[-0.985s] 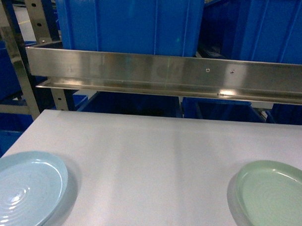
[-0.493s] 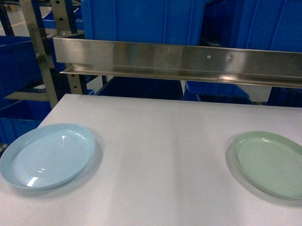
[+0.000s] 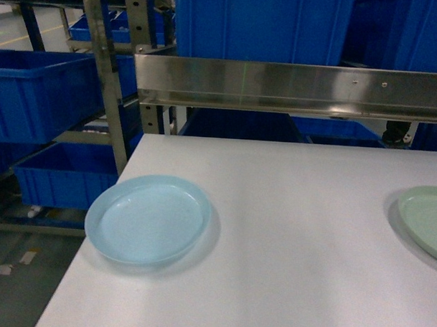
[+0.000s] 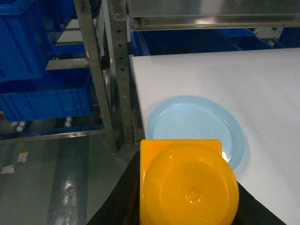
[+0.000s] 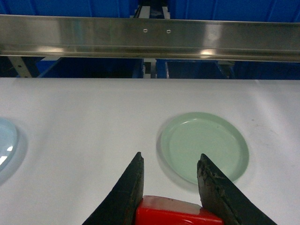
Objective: Sort and place red and yellow blocks in left bins
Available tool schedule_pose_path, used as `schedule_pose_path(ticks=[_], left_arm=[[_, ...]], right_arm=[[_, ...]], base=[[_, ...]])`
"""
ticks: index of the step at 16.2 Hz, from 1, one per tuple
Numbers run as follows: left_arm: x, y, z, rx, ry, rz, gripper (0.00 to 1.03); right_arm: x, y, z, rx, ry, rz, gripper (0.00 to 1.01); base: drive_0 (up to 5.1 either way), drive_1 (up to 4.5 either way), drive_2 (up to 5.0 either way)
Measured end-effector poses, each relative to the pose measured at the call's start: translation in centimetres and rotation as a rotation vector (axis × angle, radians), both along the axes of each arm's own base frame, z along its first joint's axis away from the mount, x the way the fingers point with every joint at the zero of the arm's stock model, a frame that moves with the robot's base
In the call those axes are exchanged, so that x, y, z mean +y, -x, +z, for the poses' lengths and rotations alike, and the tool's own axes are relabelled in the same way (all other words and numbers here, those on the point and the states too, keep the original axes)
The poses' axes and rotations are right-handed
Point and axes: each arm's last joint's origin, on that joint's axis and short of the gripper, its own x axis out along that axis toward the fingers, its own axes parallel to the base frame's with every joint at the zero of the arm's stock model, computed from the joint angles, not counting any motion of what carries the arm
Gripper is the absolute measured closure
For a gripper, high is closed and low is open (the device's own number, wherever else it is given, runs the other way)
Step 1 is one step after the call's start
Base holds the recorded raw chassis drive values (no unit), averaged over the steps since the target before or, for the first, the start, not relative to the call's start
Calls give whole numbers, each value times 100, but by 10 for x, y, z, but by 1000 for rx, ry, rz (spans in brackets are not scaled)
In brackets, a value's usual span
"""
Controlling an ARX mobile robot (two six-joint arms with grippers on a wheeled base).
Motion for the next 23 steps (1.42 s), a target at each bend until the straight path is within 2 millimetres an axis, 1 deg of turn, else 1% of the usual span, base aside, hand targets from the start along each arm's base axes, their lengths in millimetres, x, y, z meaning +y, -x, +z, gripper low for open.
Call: schedule_pose_path(ticks=[10,23], left_arm=[[0,0,0,0,0,0,76],[0,0,0,2,0,0,76]], right_arm=[[0,0,0,-1,0,0,73],[0,0,0,-2,0,0,73]], base=[[-461,388,88],[-494,238,254]])
